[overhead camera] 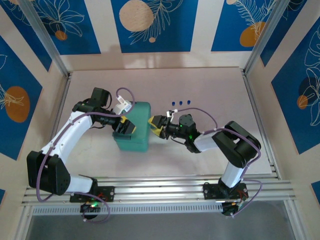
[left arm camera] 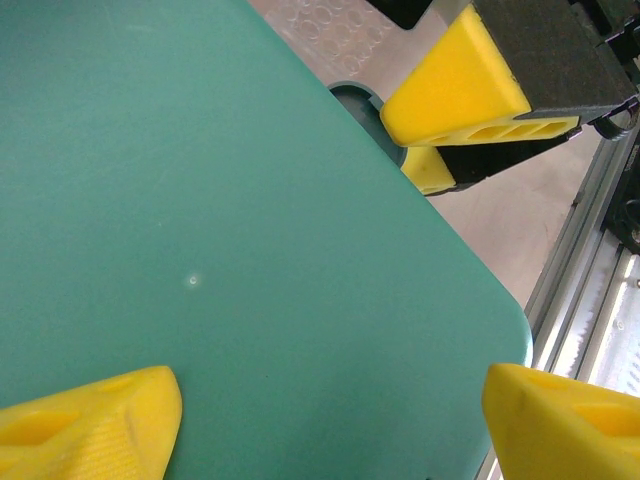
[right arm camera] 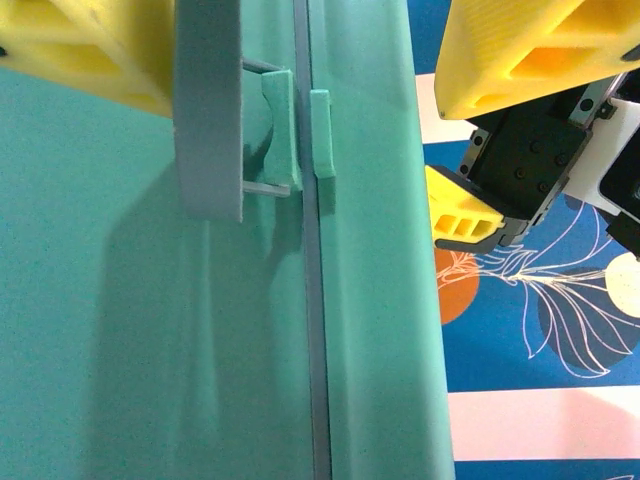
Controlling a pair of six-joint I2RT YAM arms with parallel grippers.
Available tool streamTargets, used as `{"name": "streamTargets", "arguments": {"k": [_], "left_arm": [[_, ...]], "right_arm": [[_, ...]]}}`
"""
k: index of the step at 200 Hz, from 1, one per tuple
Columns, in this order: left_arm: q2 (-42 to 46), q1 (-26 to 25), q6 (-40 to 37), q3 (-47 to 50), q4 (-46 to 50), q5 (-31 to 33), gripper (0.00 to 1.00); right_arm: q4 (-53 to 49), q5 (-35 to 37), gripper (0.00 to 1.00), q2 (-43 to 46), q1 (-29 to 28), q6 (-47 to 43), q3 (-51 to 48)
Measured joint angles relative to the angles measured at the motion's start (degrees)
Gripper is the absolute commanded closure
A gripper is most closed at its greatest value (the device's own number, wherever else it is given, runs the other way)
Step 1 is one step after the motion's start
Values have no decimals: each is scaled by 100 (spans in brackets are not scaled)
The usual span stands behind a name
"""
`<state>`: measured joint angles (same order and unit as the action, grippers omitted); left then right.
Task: Organize the chemistry lab equipment
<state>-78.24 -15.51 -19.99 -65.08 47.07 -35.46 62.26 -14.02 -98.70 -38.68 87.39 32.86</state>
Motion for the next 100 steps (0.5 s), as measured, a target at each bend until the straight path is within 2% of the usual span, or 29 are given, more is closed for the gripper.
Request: {"name": "streamTargets", "arguments": {"k": [66,100], "left_arm": [[0,0,0,0,0,0,19],[0,0,-2,0,0,0,19]], "right_arm": [[22,-22,36,15,4,-2,0],[-203,-15,36,334,50,-46,-111]]}}
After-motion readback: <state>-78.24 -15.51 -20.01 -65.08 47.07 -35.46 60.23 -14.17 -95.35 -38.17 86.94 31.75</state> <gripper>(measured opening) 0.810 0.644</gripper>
